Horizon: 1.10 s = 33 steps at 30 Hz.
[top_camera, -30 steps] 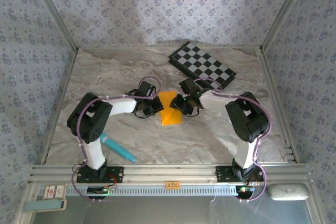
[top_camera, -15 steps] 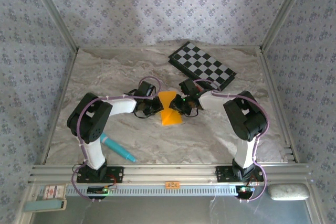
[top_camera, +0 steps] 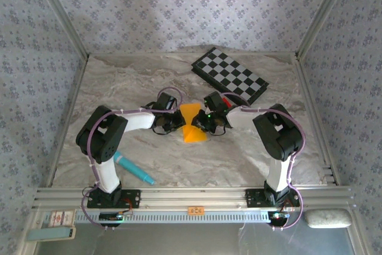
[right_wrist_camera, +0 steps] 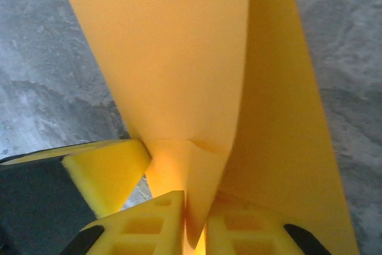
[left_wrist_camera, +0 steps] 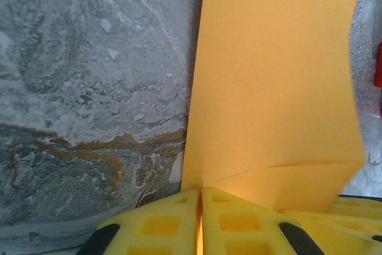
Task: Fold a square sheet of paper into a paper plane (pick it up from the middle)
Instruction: Pick up the paper from the center of the table, then turn over the paper at the center of the table.
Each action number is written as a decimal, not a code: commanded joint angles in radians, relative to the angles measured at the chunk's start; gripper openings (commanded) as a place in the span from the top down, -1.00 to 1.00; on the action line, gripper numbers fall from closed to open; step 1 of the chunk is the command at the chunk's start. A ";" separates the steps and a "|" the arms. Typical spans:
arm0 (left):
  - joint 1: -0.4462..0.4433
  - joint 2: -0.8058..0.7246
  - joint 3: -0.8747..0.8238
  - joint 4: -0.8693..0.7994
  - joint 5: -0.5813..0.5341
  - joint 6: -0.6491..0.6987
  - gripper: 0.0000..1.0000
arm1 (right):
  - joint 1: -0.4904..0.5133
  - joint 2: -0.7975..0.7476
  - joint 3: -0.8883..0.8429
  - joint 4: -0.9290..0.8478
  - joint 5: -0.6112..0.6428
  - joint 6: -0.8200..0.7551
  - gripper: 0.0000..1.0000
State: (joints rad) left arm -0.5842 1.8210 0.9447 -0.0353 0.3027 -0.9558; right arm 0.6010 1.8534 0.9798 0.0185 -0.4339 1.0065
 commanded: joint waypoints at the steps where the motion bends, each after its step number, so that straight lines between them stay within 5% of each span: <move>1: 0.014 -0.008 -0.035 -0.047 -0.016 -0.002 0.76 | 0.001 -0.021 -0.023 0.040 -0.021 0.001 0.73; 12: 0.187 -0.325 -0.132 0.084 0.159 0.002 0.01 | -0.039 -0.131 -0.046 0.131 -0.041 -0.048 0.90; 18: 0.227 -0.479 -0.271 0.285 0.240 -0.113 -0.68 | -0.048 -0.171 -0.005 0.206 -0.150 -0.038 0.90; 23: 0.225 -0.516 -0.326 0.439 0.303 -0.218 -0.98 | -0.043 -0.186 0.039 0.281 -0.241 -0.008 0.89; 33: 0.183 -0.480 -0.375 0.670 0.349 -0.352 -0.90 | -0.049 -0.191 0.051 0.428 -0.307 0.118 0.87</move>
State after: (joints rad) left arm -0.3851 1.3323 0.5652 0.5236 0.6147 -1.2736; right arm 0.5545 1.6882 1.0058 0.3771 -0.6952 1.0748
